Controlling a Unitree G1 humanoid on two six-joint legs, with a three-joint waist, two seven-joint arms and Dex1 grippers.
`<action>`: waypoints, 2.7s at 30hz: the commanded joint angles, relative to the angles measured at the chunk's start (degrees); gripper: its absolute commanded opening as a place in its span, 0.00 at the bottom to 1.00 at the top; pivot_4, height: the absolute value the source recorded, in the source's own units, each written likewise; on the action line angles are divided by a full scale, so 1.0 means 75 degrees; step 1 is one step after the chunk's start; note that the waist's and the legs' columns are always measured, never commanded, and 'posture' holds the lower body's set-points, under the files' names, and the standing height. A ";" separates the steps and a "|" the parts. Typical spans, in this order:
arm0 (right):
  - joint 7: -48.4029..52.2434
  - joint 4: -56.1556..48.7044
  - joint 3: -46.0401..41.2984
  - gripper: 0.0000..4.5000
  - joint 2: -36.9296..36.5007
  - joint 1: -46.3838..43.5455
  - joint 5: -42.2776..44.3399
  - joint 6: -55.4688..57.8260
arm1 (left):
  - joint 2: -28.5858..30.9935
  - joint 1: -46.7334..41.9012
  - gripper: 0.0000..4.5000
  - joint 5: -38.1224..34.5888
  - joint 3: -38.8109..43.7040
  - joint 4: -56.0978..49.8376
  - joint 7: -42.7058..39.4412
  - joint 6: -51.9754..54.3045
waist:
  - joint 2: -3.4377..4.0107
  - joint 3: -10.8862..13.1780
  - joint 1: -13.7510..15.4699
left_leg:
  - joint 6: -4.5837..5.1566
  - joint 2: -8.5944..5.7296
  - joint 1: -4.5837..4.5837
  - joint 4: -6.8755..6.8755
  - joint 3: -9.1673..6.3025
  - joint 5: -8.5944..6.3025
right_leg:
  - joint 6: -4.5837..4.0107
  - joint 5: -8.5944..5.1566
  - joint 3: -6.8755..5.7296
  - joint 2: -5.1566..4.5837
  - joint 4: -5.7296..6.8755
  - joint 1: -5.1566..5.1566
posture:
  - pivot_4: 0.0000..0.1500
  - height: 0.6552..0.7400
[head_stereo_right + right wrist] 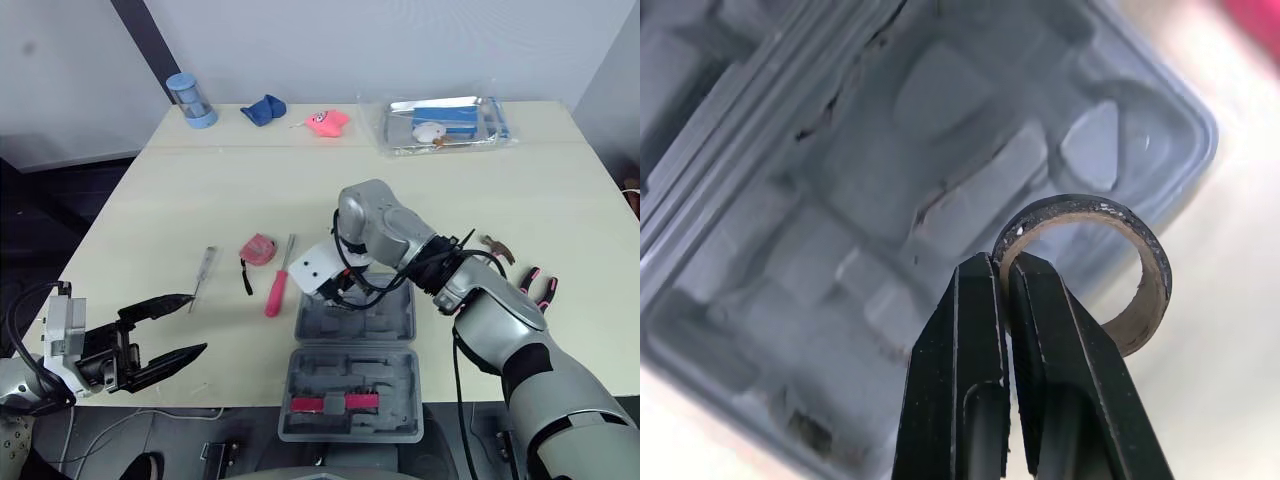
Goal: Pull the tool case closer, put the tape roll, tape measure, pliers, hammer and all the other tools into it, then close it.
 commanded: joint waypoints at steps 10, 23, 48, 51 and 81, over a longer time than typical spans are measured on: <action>-0.1193 0.0566 0.0417 0.02 0.0469 0.0346 -0.0539 -0.0751 | -0.0099 -0.0019 1.00 -0.0114 0.0100 -0.0185 0.0165 0.0172 | -0.0005 -0.0003 0.0010 | -0.0002 -0.0001 -0.0001 -0.0001 -0.0003 0.0001 | -0.0001 0.0001 0.0000 0.0000 0.0000 -0.0002 | 1.00 1.00; -0.1901 0.1724 0.0386 0.02 0.1357 0.0053 -0.0801 -0.1189 | -0.0179 0.0282 1.00 -0.0174 0.0241 -0.0228 0.0112 0.0114 | -0.0046 -0.0027 -0.0210 | -0.0016 0.0055 0.0052 -0.0038 0.0003 0.0010 | -0.0056 0.0035 0.0004 0.0058 0.0015 0.0008 | 1.00 1.00; -0.1694 0.1175 0.0082 0.02 0.1199 -0.0077 -0.0509 -0.1005 | -0.0299 0.0327 1.00 -0.0099 0.0201 -0.0040 0.0064 -0.0021 | -0.0043 -0.0021 -0.0180 | -0.0031 0.0070 0.0034 -0.0055 0.0005 0.0019 | -0.0065 0.0039 0.0002 0.0068 -0.0002 -0.0010 | 1.00 1.00; -0.1713 0.1178 0.0069 0.02 0.1150 -0.0074 -0.0448 -0.1057 | -0.0292 0.0356 1.00 -0.0108 0.0228 -0.0031 0.0043 -0.0019 | -0.0043 -0.0021 -0.0178 | -0.0031 0.0070 0.0033 -0.0056 0.0005 0.0019 | -0.0065 0.0039 0.0002 0.0068 -0.0003 -0.0011 | 1.00 1.00; -0.1897 0.0715 -0.0052 0.99 0.1070 -0.0013 -0.0264 -0.0836 | -0.0317 0.0378 1.00 -0.0091 0.0213 0.0076 -0.0026 -0.0065 | -0.0043 -0.0020 -0.0176 | -0.0034 0.0070 0.0033 -0.0057 0.0005 0.0020 | -0.0065 0.0039 0.0002 0.0068 -0.0003 -0.0012 | 1.00 1.00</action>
